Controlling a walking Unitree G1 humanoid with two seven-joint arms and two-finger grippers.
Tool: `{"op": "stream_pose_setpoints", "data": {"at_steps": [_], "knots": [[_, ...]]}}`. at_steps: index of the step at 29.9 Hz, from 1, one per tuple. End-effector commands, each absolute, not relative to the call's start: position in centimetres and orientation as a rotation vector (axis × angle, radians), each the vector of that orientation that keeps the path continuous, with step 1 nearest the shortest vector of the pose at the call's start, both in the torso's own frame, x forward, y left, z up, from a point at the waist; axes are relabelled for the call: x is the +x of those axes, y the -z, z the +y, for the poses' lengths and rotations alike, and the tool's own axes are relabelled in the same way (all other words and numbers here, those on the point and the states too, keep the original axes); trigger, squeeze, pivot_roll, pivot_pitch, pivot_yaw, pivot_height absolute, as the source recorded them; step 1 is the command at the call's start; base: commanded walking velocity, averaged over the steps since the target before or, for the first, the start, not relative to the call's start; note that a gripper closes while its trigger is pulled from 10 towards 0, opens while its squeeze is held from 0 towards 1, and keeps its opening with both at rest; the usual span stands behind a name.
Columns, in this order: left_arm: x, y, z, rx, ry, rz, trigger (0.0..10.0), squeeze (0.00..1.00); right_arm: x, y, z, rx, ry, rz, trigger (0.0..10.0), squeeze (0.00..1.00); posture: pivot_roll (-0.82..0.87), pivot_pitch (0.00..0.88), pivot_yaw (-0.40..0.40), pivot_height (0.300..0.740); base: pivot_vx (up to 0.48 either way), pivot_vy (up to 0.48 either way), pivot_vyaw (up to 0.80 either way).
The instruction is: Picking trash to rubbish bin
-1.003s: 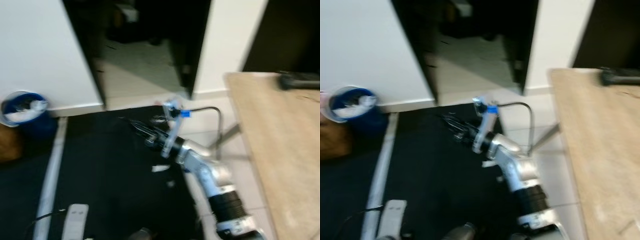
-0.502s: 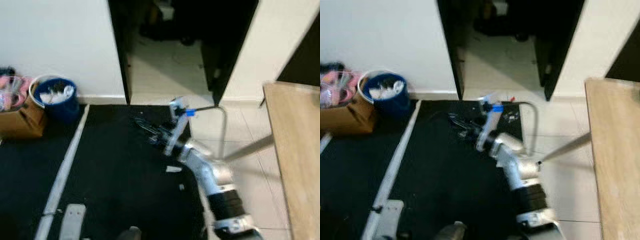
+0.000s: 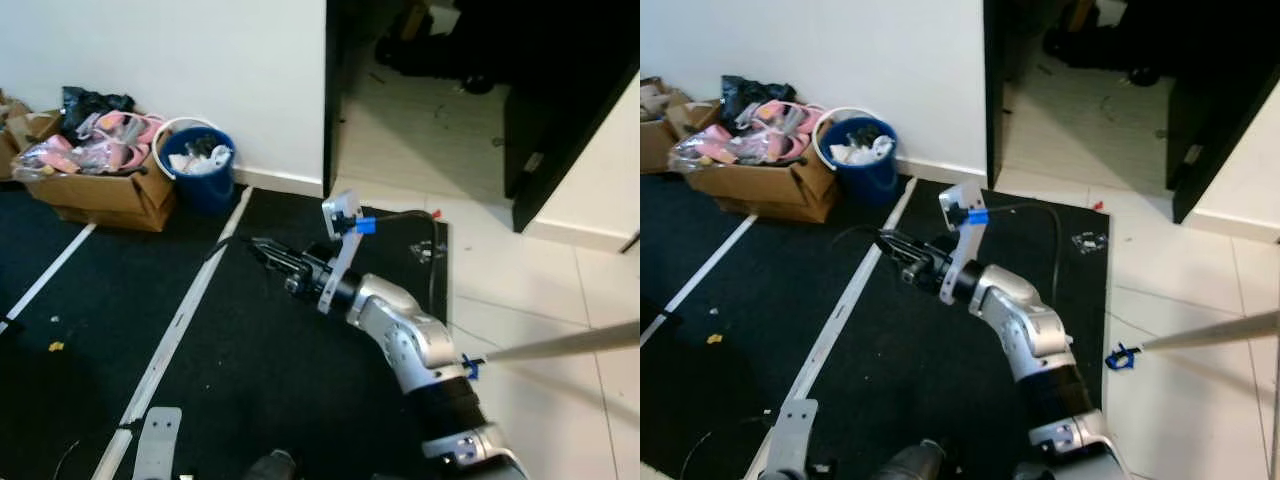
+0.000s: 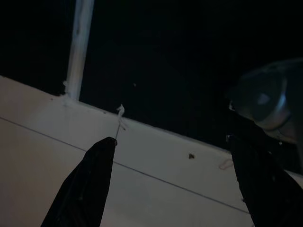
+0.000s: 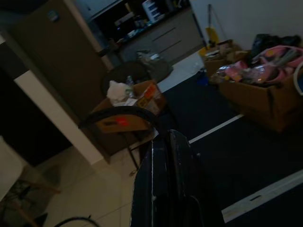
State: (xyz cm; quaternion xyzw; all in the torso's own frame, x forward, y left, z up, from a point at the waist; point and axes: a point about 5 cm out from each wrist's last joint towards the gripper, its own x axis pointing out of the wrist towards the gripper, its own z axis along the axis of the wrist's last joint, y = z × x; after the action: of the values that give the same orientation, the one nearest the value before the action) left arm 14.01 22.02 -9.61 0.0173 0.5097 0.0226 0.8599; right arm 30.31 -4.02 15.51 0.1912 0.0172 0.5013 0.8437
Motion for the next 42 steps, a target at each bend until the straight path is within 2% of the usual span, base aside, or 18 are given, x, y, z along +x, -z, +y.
{"op": "stream_pose_setpoints", "data": {"at_steps": [1, 34, 42], "knots": [[13.7, 9.7, 22.3, 0.049, -0.051, 1.08, 10.0, 0.0, 30.1, -15.4, -3.6, 0.402, -1.073, 0.037, 10.0, 0.0, 0.04, 0.093, 0.037, 0.74, 0.0, 0.0, 0.73], [14.1, 9.3, 23.3, 0.056, -0.054, 1.074, 10.0, 0.0, 30.2, -14.4, -3.5, 0.341, -1.067, 0.067, 10.0, 0.0, 0.06, 0.075, 0.033, 0.74, 0.0, 0.0, 0.71], [14.0, 9.3, 23.3, 0.051, -0.056, 1.073, 10.0, 0.0, 30.7, -14.1, -3.6, 0.307, -1.011, 0.08, 10.0, 0.0, 0.06, 0.082, 0.034, 0.74, 0.278, 0.0, 0.05]]}}
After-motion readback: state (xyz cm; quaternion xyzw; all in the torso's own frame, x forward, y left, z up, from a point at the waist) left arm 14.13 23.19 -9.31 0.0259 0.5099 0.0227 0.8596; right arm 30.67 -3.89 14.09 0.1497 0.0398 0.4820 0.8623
